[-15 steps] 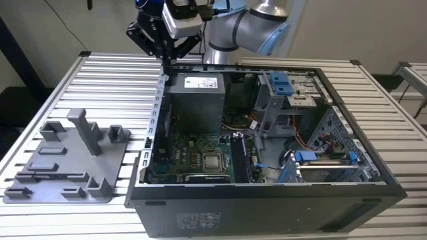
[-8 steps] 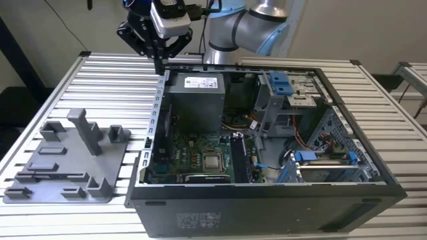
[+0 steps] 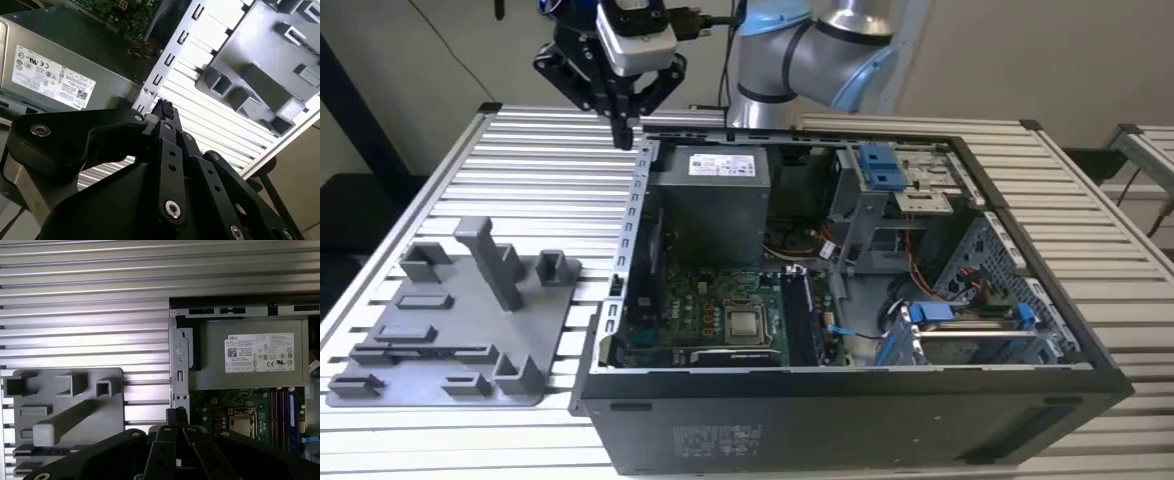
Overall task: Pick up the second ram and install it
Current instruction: 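Reach for the second ram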
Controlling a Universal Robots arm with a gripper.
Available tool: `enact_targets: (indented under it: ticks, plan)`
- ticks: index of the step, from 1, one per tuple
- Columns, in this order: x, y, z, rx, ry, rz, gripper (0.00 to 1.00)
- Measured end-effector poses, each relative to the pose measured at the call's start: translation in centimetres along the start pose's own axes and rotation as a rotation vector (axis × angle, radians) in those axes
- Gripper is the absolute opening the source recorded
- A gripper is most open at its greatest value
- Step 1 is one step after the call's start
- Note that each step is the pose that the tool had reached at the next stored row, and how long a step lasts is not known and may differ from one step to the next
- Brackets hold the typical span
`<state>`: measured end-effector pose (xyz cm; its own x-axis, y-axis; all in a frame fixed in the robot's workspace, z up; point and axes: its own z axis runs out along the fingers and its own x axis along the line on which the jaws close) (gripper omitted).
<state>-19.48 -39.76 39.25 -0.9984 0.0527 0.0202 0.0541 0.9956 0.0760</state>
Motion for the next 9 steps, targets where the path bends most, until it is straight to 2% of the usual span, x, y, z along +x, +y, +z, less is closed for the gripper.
enact_targets:
  ticks: [9]
  plan:
    - [1.77,-0.02,0.03,0.0004,0.0011,-0.015,0.11]
